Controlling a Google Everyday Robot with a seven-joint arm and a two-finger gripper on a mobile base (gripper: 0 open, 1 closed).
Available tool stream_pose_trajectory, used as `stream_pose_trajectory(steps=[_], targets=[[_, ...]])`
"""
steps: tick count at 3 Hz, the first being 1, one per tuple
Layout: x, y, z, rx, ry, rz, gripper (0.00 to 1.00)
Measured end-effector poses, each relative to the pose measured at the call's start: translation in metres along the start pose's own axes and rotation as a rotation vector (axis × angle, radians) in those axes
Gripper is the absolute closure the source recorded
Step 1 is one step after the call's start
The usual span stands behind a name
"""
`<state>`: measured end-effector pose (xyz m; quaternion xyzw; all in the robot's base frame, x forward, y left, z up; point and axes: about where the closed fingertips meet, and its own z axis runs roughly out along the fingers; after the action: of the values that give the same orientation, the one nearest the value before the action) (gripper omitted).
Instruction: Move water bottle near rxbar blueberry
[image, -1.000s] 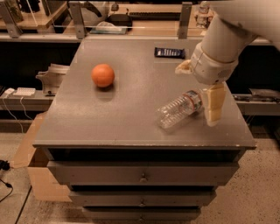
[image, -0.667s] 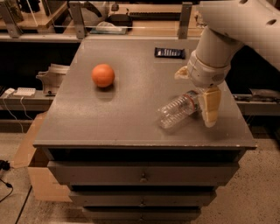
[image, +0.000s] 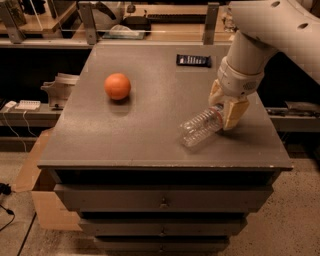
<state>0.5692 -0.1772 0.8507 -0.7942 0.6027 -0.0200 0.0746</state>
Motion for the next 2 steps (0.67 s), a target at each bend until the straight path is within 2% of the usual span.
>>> stream_pose_trajectory(steps=[1, 2], targets=[[0.0054, -0.0059, -0.0032, 0.007, -0.028, 0.029, 0.65], [0.0128, -0.0132, -0.0119, 0.018, -0.065, 0.090, 0.88]])
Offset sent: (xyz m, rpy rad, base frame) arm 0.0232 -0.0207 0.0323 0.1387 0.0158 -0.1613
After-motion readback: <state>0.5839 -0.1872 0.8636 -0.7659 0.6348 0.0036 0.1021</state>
